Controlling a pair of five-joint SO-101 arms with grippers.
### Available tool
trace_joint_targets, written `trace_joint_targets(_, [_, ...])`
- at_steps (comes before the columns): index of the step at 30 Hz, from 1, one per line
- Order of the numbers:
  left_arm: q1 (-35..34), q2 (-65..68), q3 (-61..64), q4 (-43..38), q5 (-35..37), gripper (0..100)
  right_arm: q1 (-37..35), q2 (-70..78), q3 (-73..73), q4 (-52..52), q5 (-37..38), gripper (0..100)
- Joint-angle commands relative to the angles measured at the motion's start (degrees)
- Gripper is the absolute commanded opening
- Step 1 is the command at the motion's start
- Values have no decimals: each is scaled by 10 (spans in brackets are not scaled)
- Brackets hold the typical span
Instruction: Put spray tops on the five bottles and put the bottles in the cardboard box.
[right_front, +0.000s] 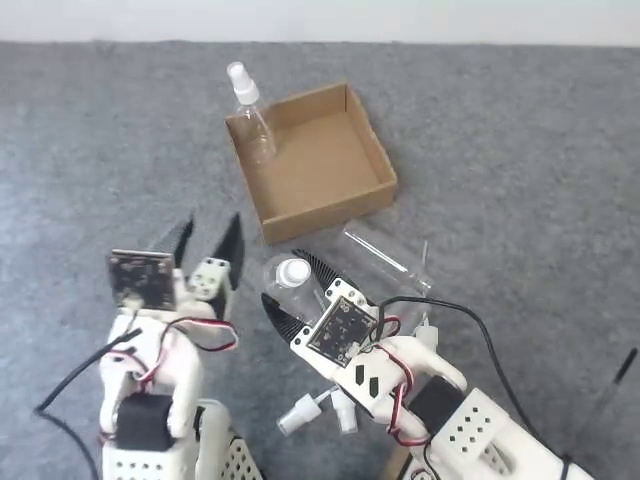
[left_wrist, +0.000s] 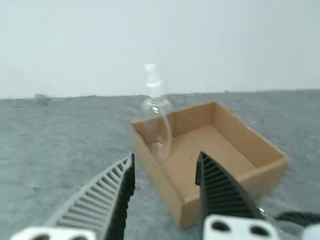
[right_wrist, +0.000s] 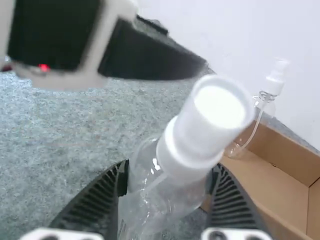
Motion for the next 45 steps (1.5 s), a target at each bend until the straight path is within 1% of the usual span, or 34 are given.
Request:
trace_joint_targets(1, [-57, -8, -40, 0, 8, 187, -1, -15, -13, -7, 5, 101])
trace_joint_targets(8, [-155, -8, -36, 3, 8, 187, 0, -15, -11, 0, 6, 101])
trace_joint_targets(12, [-183, -8, -22, 3, 11, 187, 14, -15, -21, 27, 4, 101])
trace_joint_targets(18, [-186, -8, 29, -2, 8, 187, 50, -15, -29, 29, 4, 101])
trace_joint_targets(23, [-186, -8, 64, -2, 8, 187, 61, -15, -33, 29, 4, 101])
trace_joint_targets(30, [-186, -8, 101, -2, 7, 191, 99, -10, -87, 31, 4, 101])
trace_joint_targets(38, [-186, -8, 138, -3, 7, 192, 108, -8, -228, 135, 4, 100])
trace_joint_targets(43, [-182, -8, 149, -6, 7, 192, 108, 24, -309, 150, 6, 100])
trace_joint_targets(45, [-182, -8, 163, -32, 7, 192, 108, 65, -343, 149, 6, 100])
